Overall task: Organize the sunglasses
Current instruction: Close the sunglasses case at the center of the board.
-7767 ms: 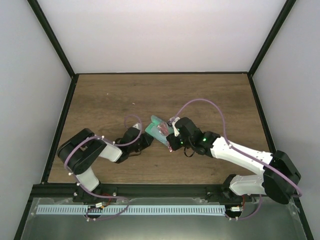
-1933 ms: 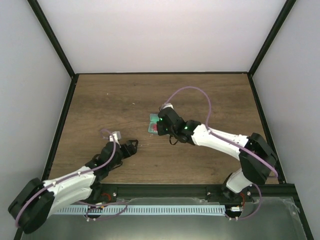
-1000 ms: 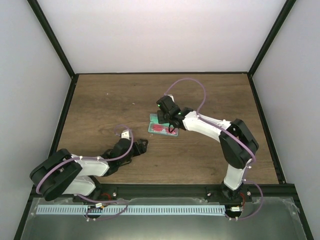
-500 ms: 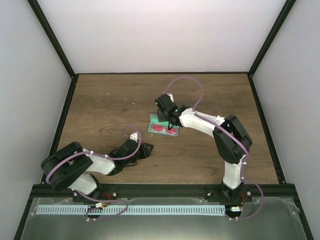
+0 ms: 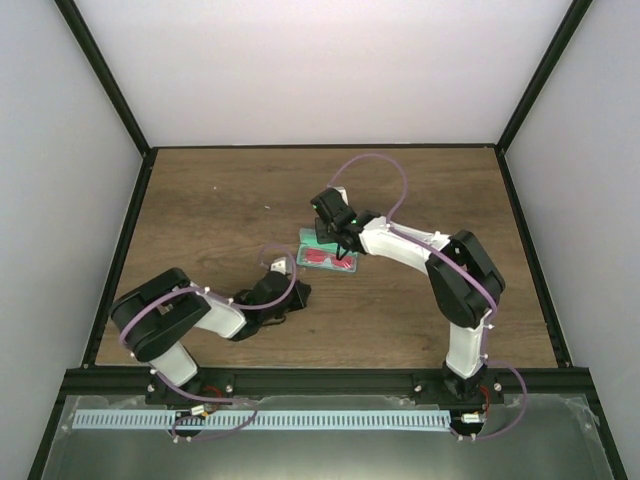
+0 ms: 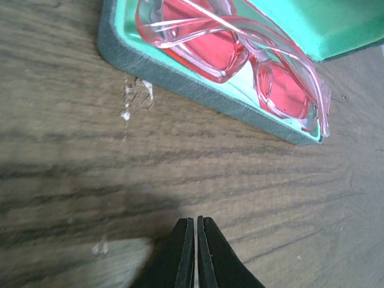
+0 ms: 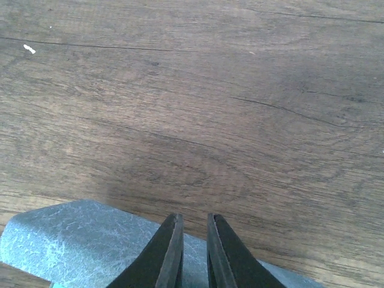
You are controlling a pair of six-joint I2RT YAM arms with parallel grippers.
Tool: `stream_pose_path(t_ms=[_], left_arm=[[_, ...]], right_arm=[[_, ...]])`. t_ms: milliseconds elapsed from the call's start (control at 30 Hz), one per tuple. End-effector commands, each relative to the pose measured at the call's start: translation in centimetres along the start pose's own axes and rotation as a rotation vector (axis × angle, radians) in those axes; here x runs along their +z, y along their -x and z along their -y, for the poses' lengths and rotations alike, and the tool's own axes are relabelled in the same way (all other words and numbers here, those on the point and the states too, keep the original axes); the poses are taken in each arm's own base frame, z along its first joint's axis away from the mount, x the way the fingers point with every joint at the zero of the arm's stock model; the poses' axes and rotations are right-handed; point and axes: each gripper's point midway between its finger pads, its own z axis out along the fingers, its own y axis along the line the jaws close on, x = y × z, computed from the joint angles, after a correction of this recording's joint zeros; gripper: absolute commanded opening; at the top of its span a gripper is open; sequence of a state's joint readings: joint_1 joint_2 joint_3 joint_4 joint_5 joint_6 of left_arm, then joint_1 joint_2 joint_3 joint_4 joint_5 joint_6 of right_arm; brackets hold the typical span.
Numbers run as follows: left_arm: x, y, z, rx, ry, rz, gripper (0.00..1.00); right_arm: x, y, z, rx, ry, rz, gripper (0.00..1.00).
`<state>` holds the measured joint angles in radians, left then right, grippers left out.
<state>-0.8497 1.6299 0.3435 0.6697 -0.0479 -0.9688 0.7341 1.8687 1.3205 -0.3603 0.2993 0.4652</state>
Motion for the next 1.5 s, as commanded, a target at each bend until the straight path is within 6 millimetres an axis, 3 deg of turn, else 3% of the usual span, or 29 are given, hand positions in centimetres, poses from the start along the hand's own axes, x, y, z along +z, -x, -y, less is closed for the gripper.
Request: stream_pose_path(t_ms=[0, 233, 433, 667, 900, 1167, 1467], left_arm=[[1.1, 0.6, -0.2, 0.003, 0.036, 0.015, 0.04], [2.4, 2.2, -2.0, -0.023, 0.075, 0.029, 0.04], [3.3, 1.8, -3.1, -0.046, 0.075, -0.002, 0.04], [3.7, 1.8, -3.0, -0.047, 0.068, -0.014, 0.04], [3.4, 1.7, -3.0, -0.045, 0.069, -0.02, 0.04], [2.7, 1.5, -2.2, -0.044, 0.031, -0.045, 0.04], [0.5, 1.8, -2.1, -0.04, 0.029, -0.015, 0.04]], right_arm=[[0.1, -1.5, 0.1, 0.008, 0.026, -0.039, 0.13], [0.1, -3.0, 0.0, 0.008, 0.04, -0.057, 0.13], [0.2, -4.3, -0.3, 0.004, 0.044, -0.067, 0.13], [-0.1, -5.6, -1.0, 0.001, 0.063, -0.077, 0.13], [-0.7, -6.8, -1.7, -0.003, 0.085, -0.082, 0.13], [0.0, -9.6, -1.4, -0.006, 0.072, -0.122, 0.13], [0.8, -10.2, -1.6, -0.009, 0.074, -0.13, 0.14]])
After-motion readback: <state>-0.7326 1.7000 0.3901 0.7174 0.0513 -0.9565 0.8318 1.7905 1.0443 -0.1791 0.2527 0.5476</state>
